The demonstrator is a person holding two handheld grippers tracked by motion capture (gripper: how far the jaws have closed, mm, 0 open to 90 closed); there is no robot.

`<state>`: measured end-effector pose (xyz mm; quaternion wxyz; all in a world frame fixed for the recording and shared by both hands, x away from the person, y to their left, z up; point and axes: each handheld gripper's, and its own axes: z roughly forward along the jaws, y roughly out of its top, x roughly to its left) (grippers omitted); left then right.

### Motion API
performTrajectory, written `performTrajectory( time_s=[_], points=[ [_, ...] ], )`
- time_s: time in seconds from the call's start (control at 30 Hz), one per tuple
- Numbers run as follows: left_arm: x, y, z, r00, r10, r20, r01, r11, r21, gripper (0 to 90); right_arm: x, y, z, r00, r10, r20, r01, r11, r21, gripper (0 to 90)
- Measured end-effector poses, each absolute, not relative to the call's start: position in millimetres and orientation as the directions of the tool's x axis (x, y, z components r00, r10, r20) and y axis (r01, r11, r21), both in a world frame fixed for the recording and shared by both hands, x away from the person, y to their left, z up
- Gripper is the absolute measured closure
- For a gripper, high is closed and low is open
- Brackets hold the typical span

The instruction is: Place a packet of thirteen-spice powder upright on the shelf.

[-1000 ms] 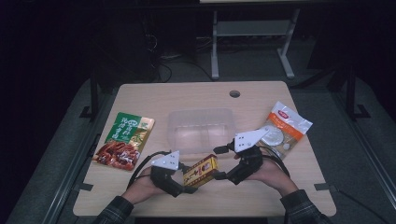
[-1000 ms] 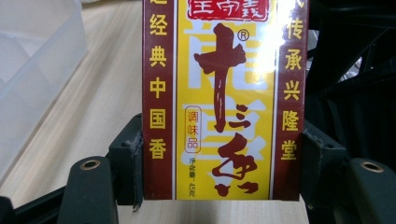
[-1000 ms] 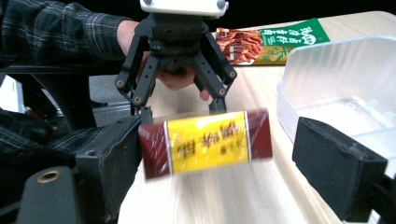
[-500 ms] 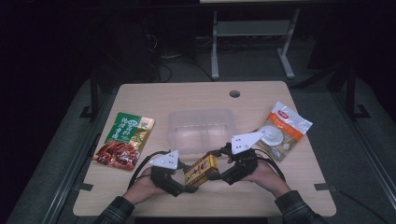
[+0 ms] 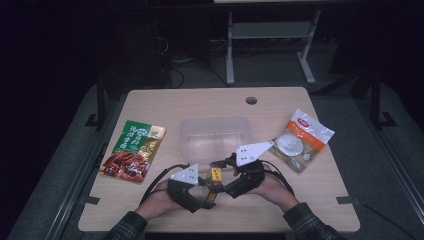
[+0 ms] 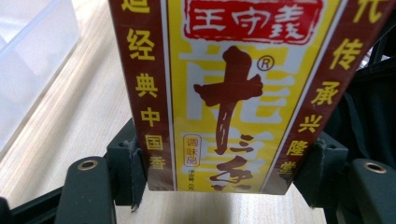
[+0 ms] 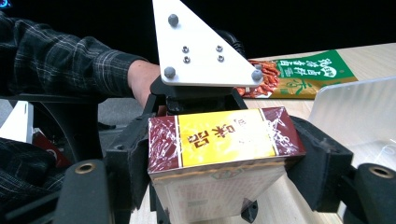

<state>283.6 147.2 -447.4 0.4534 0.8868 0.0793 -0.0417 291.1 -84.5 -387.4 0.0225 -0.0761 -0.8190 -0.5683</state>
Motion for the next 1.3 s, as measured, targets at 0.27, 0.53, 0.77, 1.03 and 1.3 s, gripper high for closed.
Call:
performTrajectory(
  time_s=[0.27,0.53,0.77,1.03,1.3],
  points=[
    [284.9,149.6,-450.6,0.975,0.145,-0.167,0.221,-0.587,0.779,21.4,290.9,-84.6,-384.6,-0.991,0.088,0.100,0.126,0.374,0.919,29.9],
    [283.9,165.7,-450.9,0.961,0.219,-0.171,0.270,-0.594,0.758,15.2,296.2,-87.0,-379.2,-0.996,0.075,0.058,0.085,0.435,0.897,29.9],
    [278.9,183.9,-448.2,0.937,0.311,-0.157,0.322,-0.600,0.733,14.9,303.8,-88.9,-371.7,-0.998,0.060,0.034,0.058,0.466,0.883,29.9],
    [275.4,201.4,-448.7,0.911,0.381,-0.155,0.370,-0.592,0.716,15.5,317.9,-89.4,-360.2,-0.999,0.052,0.017,0.040,0.481,0.876,29.9],
    [278.2,203.7,-450.7,0.907,0.395,-0.146,0.371,-0.585,0.721,15.5,336.9,-90.0,-349.2,-0.999,0.046,-0.001,0.022,0.492,0.870,29.9]
  ],
)
